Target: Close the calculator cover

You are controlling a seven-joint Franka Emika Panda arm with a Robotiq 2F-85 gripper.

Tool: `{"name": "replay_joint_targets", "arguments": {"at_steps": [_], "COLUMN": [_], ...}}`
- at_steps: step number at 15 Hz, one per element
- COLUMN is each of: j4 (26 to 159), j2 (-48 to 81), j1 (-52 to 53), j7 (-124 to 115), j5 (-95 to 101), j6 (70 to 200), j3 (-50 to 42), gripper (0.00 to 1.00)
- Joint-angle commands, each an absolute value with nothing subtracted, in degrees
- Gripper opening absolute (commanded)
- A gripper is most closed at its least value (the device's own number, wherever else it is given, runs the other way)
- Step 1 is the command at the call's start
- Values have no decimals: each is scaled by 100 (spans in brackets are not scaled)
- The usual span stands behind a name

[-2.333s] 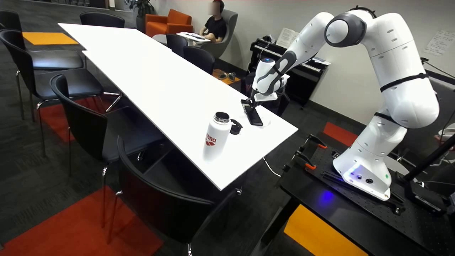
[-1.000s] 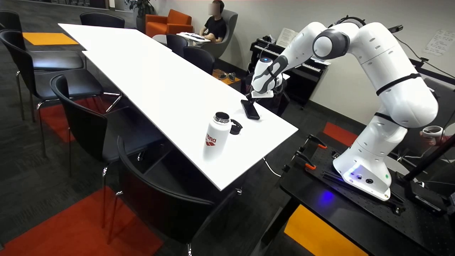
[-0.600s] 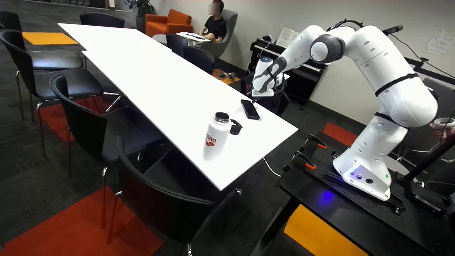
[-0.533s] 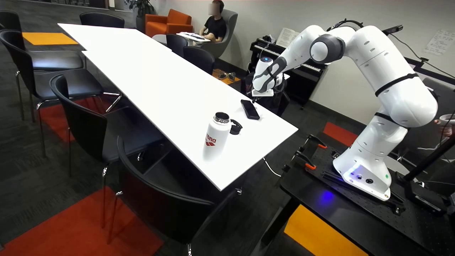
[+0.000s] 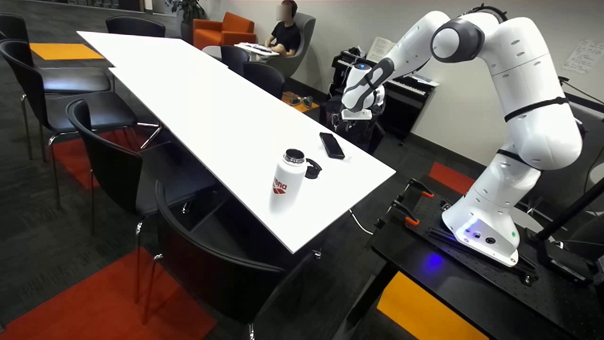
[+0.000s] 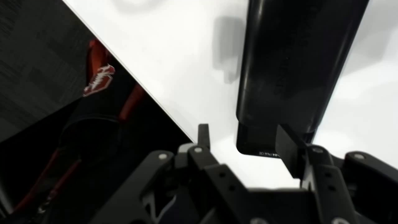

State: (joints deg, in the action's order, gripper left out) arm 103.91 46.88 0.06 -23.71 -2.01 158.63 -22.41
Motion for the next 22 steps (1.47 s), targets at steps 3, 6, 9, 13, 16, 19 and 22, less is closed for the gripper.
{"name": "replay_joint_targets", "arguments": {"at_steps": [3, 6, 9, 13, 16, 19, 22], "j4": [11543, 11583, 11513, 11398, 11378, 11282, 11132], "j2": [3550, 3666, 3910, 4114, 4158, 4180, 4190], "j1": [36, -56, -153, -288, -437, -666, -864], "j7": [-1907, -1725, -1599, -1413, -1117, -757, -418], "j5": [183, 206, 145, 69, 26, -59, -158], "j6": [15289, 15391, 15522, 15373, 15148, 14753, 14223], "j3": [-2102, -1845, -1595, -1306, -1066, -803, -594], "gripper": [53, 36, 13, 0, 0, 0, 0]}}
